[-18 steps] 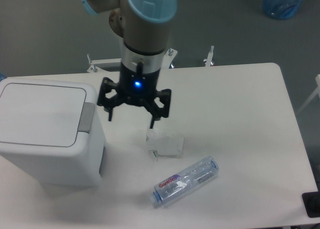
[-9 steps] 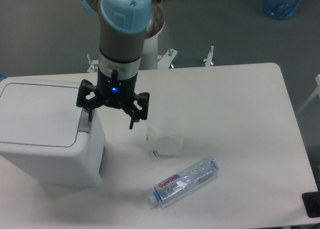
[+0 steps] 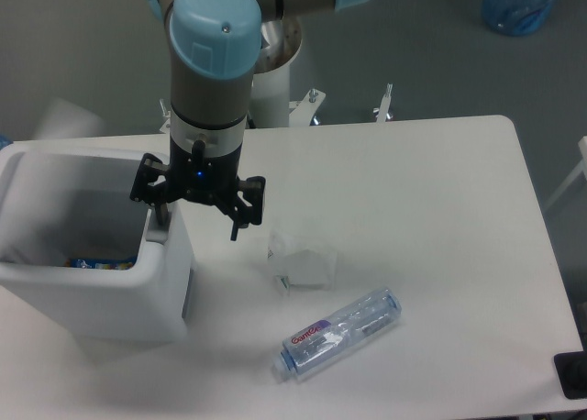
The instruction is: Open the trash can
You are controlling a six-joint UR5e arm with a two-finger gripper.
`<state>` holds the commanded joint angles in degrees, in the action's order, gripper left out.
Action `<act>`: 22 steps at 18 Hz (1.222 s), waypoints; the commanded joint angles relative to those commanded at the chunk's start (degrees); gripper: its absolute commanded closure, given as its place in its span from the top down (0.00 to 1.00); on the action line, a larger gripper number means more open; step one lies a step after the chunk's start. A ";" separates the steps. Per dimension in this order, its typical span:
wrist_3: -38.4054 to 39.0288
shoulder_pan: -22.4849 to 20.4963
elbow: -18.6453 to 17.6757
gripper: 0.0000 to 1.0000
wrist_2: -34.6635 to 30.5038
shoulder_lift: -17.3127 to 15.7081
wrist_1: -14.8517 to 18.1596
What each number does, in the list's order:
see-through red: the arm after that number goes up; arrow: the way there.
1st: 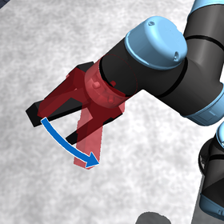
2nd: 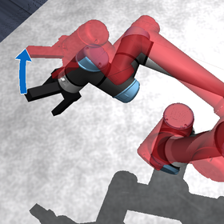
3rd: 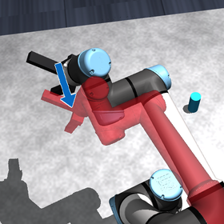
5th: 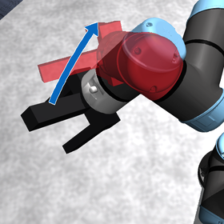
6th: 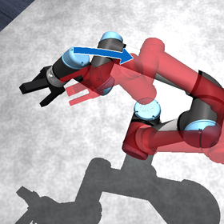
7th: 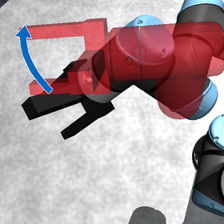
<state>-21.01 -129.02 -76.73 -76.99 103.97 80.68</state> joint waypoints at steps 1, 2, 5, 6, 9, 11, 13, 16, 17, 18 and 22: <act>0.00 0.00 0.00 1.00 0.00 0.00 0.00; 0.00 0.00 0.17 1.00 0.00 0.00 0.00; 0.00 -0.09 1.49 1.00 -0.09 -0.17 -0.09; -0.09 -0.26 1.93 1.00 -0.35 -0.18 0.00; -1.23 -2.80 2.02 1.00 -1.75 -0.18 -0.17; -4.46 -4.39 2.02 1.00 -3.33 0.35 -0.61; -11.65 -7.63 1.93 1.00 -4.92 1.23 -0.35; -21.06 -11.76 3.51 1.00 -4.92 3.60 -0.70; -24.92 -12.47 4.21 1.00 -5.27 4.56 -0.70; -28.01 -12.65 5.00 1.00 -5.88 5.70 -0.70; -31.54 -15.28 8.26 1.00 -9.48 12.28 -2.63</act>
<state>-52.55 -144.31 -68.47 -86.47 116.26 78.06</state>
